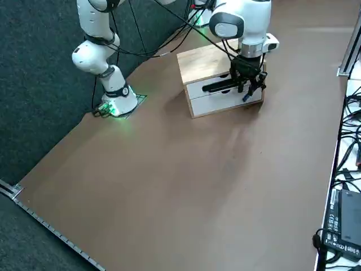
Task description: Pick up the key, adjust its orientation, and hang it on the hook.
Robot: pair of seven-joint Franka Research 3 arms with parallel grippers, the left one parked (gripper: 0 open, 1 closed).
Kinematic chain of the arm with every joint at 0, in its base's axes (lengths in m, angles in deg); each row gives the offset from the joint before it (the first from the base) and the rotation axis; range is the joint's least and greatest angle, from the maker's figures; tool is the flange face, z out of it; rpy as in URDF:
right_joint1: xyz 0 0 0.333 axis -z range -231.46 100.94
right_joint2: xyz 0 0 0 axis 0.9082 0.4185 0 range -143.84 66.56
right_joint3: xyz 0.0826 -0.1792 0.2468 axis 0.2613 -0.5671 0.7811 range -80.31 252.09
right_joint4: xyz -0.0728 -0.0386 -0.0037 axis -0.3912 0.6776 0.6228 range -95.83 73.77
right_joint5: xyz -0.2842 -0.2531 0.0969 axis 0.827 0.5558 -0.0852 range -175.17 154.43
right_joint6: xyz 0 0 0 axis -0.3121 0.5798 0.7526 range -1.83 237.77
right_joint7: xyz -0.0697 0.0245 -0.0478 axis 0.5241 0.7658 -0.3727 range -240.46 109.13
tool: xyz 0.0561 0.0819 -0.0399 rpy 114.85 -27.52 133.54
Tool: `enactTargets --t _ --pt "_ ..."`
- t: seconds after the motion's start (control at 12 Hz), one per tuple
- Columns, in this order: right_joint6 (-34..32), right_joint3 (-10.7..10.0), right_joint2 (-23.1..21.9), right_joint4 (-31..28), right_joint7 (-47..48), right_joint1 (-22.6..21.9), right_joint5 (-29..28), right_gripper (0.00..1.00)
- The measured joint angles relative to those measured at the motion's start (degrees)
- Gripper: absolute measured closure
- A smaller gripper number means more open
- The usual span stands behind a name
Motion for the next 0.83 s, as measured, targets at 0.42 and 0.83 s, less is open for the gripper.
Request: enactTargets --t 0.42,0.83 --pt "0.39 -0.48 0.01 0.28 -3.39 0.34 0.06 0.07" --pt "-0.1 -0.54 -0.41 3.08 -1.17 1.86 -1.83 0.0"
